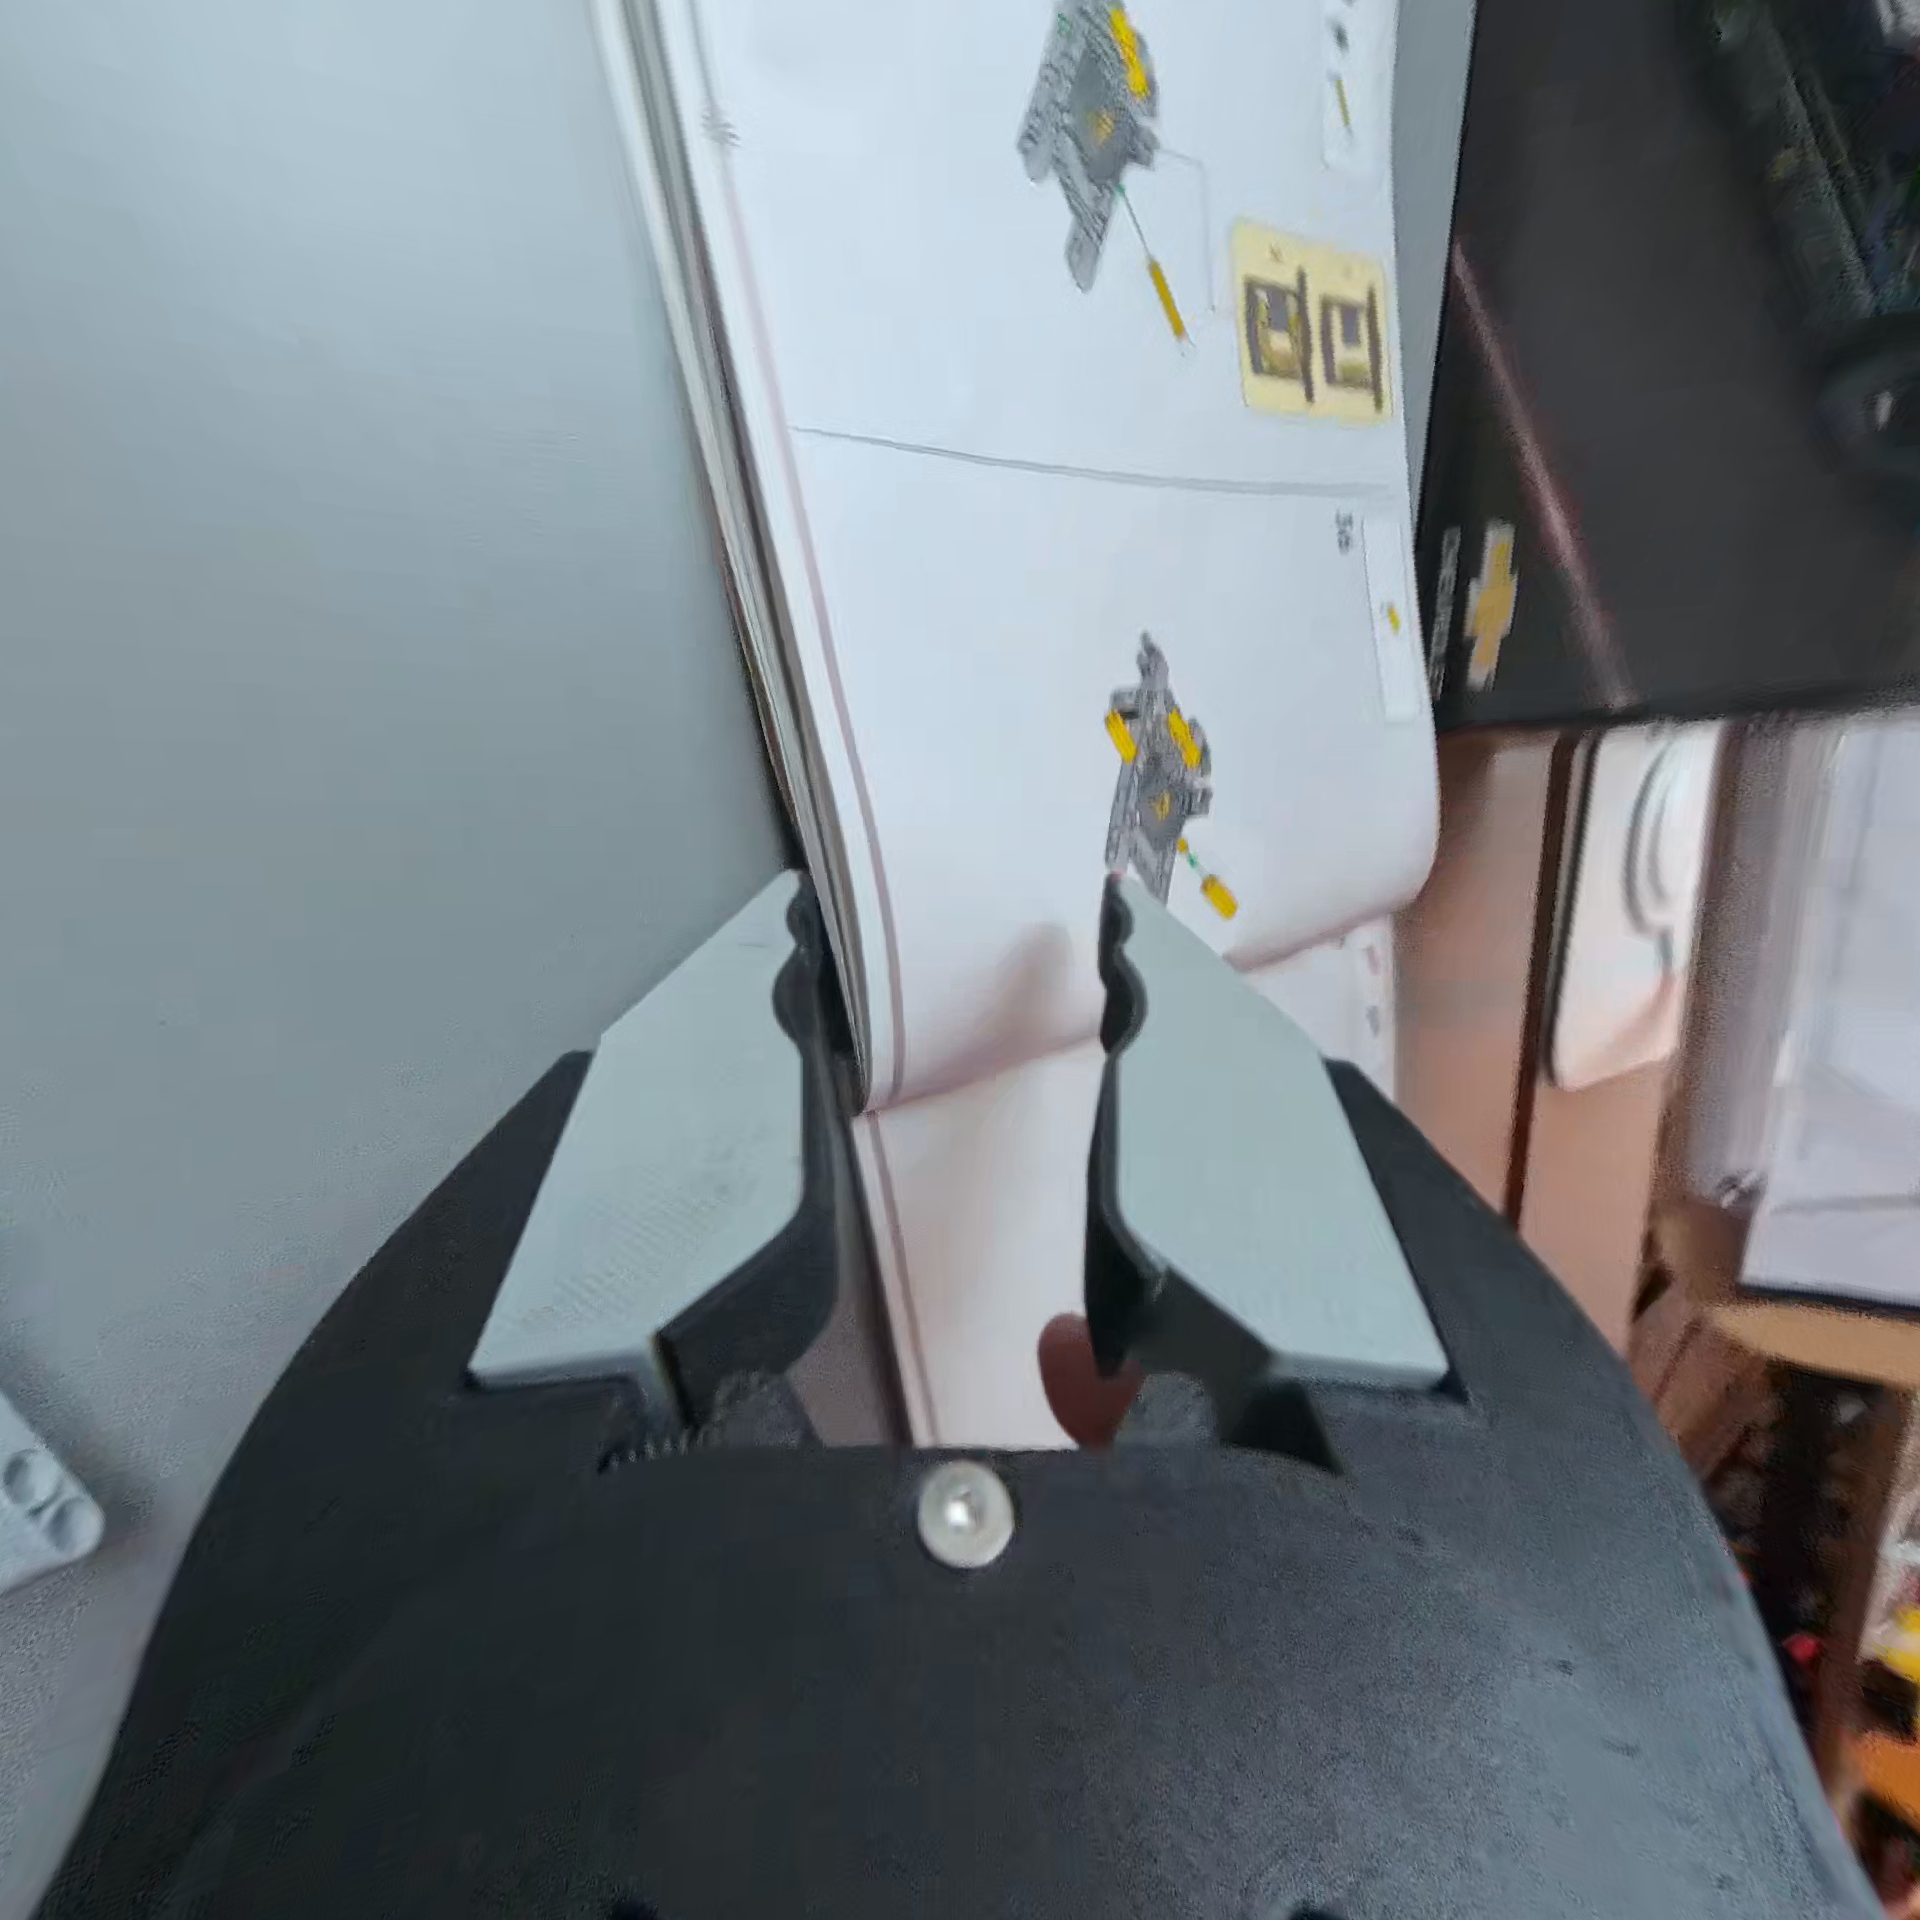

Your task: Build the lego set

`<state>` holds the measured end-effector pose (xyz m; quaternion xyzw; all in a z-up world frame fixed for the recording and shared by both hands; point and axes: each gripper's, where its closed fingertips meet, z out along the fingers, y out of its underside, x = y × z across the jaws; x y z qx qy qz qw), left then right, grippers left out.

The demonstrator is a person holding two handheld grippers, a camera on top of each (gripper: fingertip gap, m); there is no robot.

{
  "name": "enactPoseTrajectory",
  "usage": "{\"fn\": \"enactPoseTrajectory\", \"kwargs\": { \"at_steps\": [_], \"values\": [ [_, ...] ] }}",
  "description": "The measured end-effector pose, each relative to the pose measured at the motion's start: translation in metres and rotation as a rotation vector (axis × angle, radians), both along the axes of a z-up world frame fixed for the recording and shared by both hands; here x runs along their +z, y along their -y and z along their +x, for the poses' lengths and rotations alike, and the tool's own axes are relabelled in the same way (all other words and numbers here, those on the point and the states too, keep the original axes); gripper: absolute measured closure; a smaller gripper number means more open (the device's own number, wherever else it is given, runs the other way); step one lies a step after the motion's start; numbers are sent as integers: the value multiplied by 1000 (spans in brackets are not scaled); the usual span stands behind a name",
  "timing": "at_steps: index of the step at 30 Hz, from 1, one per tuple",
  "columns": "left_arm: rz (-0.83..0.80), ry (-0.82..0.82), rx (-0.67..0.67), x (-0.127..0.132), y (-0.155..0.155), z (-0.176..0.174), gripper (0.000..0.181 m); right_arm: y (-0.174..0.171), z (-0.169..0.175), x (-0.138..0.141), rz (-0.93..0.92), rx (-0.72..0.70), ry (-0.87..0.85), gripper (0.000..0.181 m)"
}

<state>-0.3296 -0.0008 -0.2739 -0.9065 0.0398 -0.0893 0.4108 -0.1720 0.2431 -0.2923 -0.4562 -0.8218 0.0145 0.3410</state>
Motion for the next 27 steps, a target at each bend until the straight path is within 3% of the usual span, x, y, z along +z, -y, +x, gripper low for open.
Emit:
{"fn": "enactPoseTrajectory", "kwargs": {
  "at_steps": [4,5,7,12,15,19,21,24,27],
  "values": [
    [-21,-18,-23,-8,7,7,157,11,-8,-7,101,118,95,153],
    [-21,-20,-27,-9,7,9,157,12,-8,-10,135,128,115,172],
    [-10,-11,-40,-8,7,13,159,11,-11,-7,123,67,50,181],
    [21,4,-67,-4,14,24,161,1,-4,33,-522,-221,-308,181],
    [27,-11,-84,-9,17,29,162,-13,6,52,-577,-254,-390,181],
    [23,-21,-99,-16,20,32,162,-16,11,67,-331,-202,-309,181],
    [25,1,-103,-16,20,33,162,-9,12,69,-295,-154,-238,181],
    [45,28,-112,-12,21,38,162,17,19,43,-433,-106,-59,181],
    [56,20,-121,-11,23,44,161,33,25,18,-556,-113,-5,175]
  ]
}}
